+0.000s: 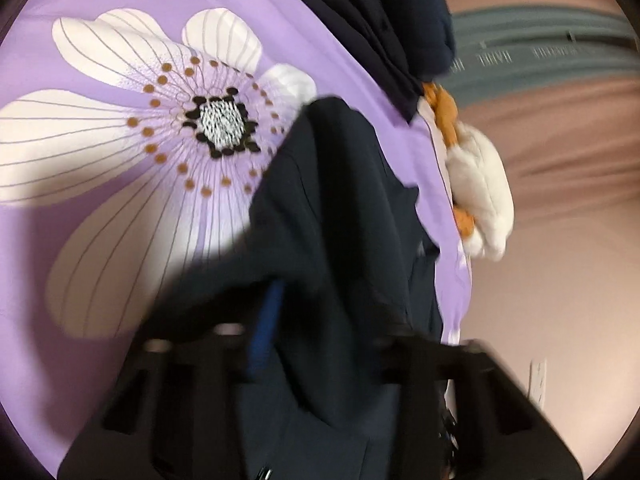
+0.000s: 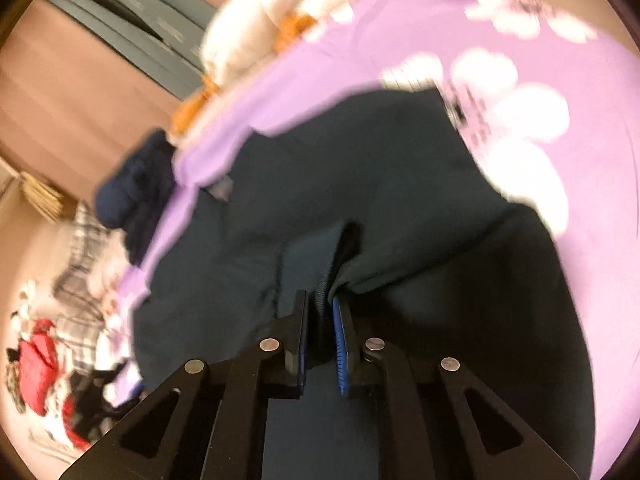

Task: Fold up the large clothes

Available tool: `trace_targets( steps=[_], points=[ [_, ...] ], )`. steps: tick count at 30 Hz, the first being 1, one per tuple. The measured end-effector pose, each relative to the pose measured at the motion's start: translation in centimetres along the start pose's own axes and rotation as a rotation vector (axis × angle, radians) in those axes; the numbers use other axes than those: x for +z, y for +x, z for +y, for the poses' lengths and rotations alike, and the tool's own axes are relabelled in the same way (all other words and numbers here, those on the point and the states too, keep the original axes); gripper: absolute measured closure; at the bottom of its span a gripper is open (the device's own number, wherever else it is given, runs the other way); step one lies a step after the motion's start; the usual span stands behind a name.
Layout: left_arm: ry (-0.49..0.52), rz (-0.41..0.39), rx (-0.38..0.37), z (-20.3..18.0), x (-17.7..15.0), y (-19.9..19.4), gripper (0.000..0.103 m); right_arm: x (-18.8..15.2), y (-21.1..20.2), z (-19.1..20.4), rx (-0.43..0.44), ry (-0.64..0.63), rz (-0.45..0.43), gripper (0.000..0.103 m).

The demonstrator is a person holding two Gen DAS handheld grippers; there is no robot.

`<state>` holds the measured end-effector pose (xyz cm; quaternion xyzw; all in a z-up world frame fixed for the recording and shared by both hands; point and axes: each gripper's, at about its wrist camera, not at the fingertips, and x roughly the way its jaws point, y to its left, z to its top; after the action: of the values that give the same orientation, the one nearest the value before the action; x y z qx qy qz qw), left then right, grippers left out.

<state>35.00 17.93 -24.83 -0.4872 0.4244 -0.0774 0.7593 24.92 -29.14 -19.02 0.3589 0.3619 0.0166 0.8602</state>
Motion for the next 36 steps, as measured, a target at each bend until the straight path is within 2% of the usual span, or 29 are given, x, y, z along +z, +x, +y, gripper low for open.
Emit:
trace_targets(
  steps=[2, 4, 6, 7, 9, 12, 13, 14, 16, 20, 23, 26, 28, 29, 31, 34, 36],
  points=[
    [-0.031, -0.074, 0.01, 0.5, 0.7, -0.3, 0.095, 0.2, -1.4, -0.5, 0.015, 0.022, -0.068, 0.091],
    [-0.072, -0.134, 0.009, 1.0, 0.9, -0.8, 0.095, -0.3, -1.3, -1.8, -0.055, 0.038, -0.091, 0.093],
    [-0.04, -0.173, 0.073, 1.1, 0.8, -1.2, 0.096, -1.3, 0.0, -3.0, -0.151, 0.049, -0.04, 0.095],
    [-0.008, -0.155, 0.094, 1.1, 0.9, -1.3, 0.096, -2.0, 0.6, -3.9, -0.186, 0.039, 0.014, 0.095],
    [0.031, -0.141, 0.12, 1.3, 1.1, -1.5, 0.094, -2.7, 0.6, -4.6, -0.171, 0.012, 0.05, 0.095],
    [0.069, -0.139, 0.154, 1.8, 1.7, -3.2, 0.094, -2.1, -1.2, -5.1, -0.184, 0.007, 0.038, 0.084],
    [0.087, -0.148, 0.172, 1.9, 2.0, -3.9, 0.094, -1.7, -2.1, -5.2, -0.196, 0.001, 0.012, 0.074],
    [0.107, -0.158, 0.187, 1.9, 2.2, -4.7, 0.094, -1.5, -2.5, -4.9, -0.196, -0.008, -0.006, 0.07],
    [0.15, -0.162, 0.201, 1.6, 2.3, -5.4, 0.094, -1.2, -3.6, -4.1, -0.162, -0.05, -0.036, 0.069],
    [0.311, -0.122, 0.209, -1.9, 1.3, -4.6, 0.094, -1.0, -2.8, -1.7, -0.104, -0.146, -0.022, 0.069],
    [0.48, -0.061, 0.193, -6.5, -1.1, -2.2, 0.085, -1.1, -1.1, 1.0, -0.063, -0.215, -0.001, 0.069],
    [0.612, 0.013, 0.161, -10.1, -3.7, 0.8, 0.085, -1.3, 1.3, 3.2, -0.078, -0.293, 0.032, 0.069],
    [0.698, 0.04, 0.177, -11.7, -5.2, 2.9, 0.085, -1.6, 2.9, 4.3, -0.077, -0.338, 0.064, 0.069],
    [0.734, 0.058, 0.19, -12.0, -5.9, 4.0, 0.085, -1.9, 4.0, 5.3, -0.08, -0.35, 0.075, 0.069],
    [0.725, 0.083, 0.232, -11.0, -6.4, 5.6, 0.085, -2.6, 5.1, 5.5, -0.095, -0.382, 0.111, 0.069],
    [0.697, 0.163, 0.322, -6.9, -7.0, 7.7, 0.087, -3.3, 5.7, 4.2, -0.122, -0.387, 0.157, 0.07],
    [0.757, 0.112, 0.28, -5.9, -7.8, 6.3, 0.086, -3.5, 5.6, 3.7, -0.097, -0.371, 0.165, 0.073]
  ],
)
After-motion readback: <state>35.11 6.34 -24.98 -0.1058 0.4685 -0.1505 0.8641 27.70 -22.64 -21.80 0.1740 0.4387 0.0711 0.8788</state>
